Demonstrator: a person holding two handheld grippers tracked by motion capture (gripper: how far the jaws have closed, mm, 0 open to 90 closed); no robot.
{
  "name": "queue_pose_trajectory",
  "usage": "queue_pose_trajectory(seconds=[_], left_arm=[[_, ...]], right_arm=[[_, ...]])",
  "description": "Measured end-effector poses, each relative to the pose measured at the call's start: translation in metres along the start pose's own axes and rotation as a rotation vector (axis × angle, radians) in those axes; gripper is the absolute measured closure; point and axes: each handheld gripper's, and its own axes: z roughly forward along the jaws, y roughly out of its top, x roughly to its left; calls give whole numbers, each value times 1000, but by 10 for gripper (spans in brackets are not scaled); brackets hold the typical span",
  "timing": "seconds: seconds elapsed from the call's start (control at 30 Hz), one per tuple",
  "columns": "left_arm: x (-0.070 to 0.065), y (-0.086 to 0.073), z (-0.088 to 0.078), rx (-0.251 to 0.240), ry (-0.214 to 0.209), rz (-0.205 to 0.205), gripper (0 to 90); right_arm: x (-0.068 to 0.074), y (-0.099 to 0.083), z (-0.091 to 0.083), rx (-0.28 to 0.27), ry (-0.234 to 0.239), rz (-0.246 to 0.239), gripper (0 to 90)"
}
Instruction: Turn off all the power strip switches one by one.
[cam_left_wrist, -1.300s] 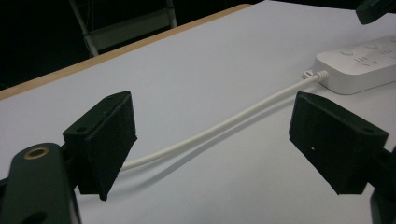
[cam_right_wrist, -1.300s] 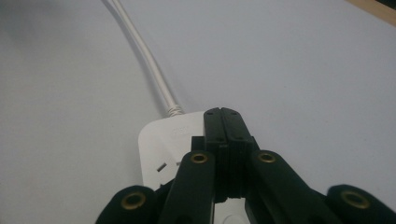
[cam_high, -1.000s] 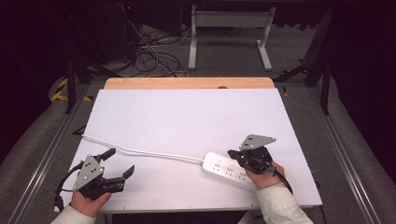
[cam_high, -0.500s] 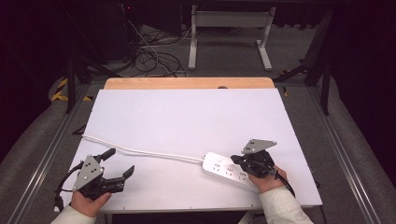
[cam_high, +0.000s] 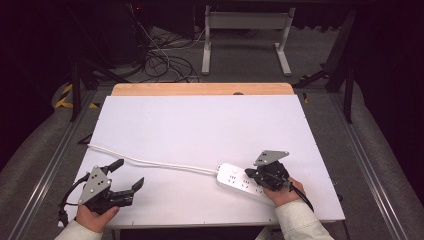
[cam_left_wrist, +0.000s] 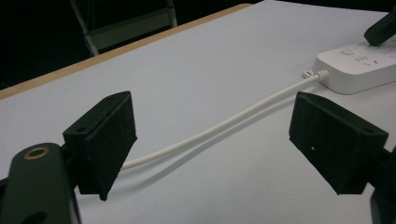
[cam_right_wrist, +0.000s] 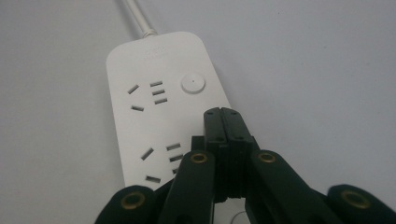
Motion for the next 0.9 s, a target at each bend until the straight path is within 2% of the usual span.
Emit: queue_pose_trajectory(seconds=[0.07,0.4,0.6,0.77,0.9], left_arm=[[0,0,0,-1,0,-1,153],[0,0,0,-1,0,0,153],[0,0,0,1,2,8,153],[0,0,0,0,3,8,153],[-1,0,0,0,1,0,153]], right_arm=[[1,0,1,4,-3,-5,900],[-2,0,1,6,13,35,900],[3,2,1,15,-12,8,900],[5,3,2,26,-31,3,900],[4,3,2,28,-25,11,900]])
